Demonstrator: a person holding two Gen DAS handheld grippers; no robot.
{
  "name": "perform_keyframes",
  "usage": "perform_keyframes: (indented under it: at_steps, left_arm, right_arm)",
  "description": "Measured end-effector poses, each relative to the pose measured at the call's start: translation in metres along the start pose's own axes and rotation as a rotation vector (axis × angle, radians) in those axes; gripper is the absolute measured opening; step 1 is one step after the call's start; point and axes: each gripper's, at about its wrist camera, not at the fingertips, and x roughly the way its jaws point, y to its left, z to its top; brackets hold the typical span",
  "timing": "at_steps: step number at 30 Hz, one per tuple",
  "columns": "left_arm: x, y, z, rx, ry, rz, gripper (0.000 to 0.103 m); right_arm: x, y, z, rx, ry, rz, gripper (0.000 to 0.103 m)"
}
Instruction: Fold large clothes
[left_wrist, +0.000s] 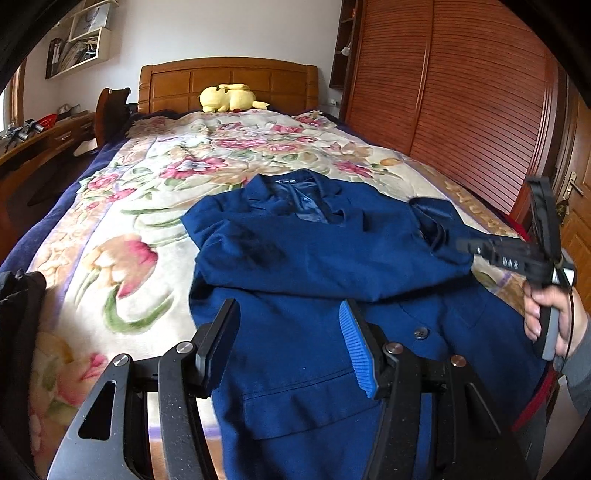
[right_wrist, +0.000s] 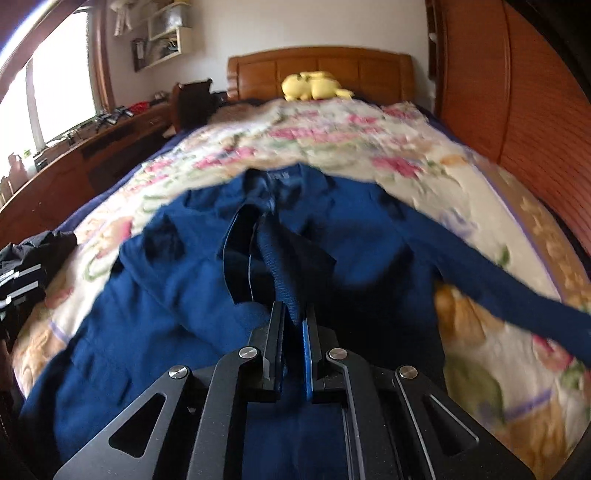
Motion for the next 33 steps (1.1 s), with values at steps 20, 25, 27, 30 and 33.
perform_keyframes:
  at_steps: [20,25,27,30,33]
  left_arm:
    - [0.012,-0.011,0.000,0.027,0.027,-0.004,0.057]
    - [0.017,-0.018,-0.004,0.040,0.039,-0.006,0.057]
    - [0.021,-0.022,-0.006,0.049,0.051,-0.003,0.057]
    - [0.027,-0.030,-0.010,0.073,0.070,-0.005,0.057]
    - [0.030,-0.039,-0.013,0.092,0.079,-0.011,0.057]
  right_arm:
    - [-0.022,0.022,-0.003,-0.091,0.009,-0.015,0.052]
    - [0.000,0.040,0.005,-0.110,0.034,0.076,0.052]
    - [0.013,0.046,0.008,-0.115,0.058,0.097,0.052]
    - [0.039,0.053,0.009,-0.141,0.118,0.098,0.052]
    - [0.065,0.055,0.007,-0.182,0.201,0.064,0.051]
